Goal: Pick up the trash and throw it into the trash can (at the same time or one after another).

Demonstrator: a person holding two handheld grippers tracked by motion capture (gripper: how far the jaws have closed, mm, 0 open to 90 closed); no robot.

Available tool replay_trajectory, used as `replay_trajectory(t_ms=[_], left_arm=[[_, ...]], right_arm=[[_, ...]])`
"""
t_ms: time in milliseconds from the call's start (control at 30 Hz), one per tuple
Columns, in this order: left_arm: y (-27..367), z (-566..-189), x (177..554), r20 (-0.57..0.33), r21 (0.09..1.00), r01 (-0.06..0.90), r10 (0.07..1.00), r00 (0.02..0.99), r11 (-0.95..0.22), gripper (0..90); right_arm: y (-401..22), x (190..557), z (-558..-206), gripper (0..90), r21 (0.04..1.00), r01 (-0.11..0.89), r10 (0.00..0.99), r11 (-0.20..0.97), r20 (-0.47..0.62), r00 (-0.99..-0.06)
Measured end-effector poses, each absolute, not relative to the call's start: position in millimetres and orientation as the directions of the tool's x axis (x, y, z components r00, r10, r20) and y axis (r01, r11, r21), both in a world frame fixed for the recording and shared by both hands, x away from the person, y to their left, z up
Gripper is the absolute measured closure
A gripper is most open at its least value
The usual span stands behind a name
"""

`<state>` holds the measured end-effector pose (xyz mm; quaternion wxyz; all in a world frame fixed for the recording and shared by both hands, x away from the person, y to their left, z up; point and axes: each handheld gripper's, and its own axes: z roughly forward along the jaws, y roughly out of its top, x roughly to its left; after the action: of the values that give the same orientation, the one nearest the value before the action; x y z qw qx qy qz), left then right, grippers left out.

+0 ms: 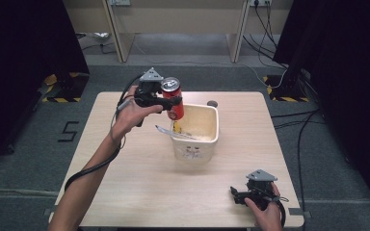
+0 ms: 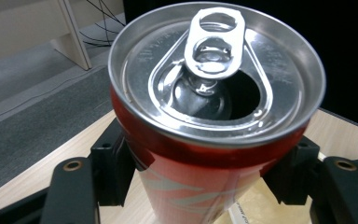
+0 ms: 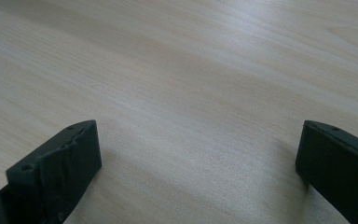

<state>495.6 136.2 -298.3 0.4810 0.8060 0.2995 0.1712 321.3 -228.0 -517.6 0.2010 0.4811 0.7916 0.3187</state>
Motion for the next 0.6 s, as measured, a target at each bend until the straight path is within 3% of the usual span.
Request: replay_trajectory(t_ms=[600], left_arm=[[113,-310,507,-0.017,0.86,0.319,0.603,0.798,-0.398,34.3]], right_arm=[[-228,321,-518,0.3,0.698,0.632,0.889,0.337,-0.015,-0.458]])
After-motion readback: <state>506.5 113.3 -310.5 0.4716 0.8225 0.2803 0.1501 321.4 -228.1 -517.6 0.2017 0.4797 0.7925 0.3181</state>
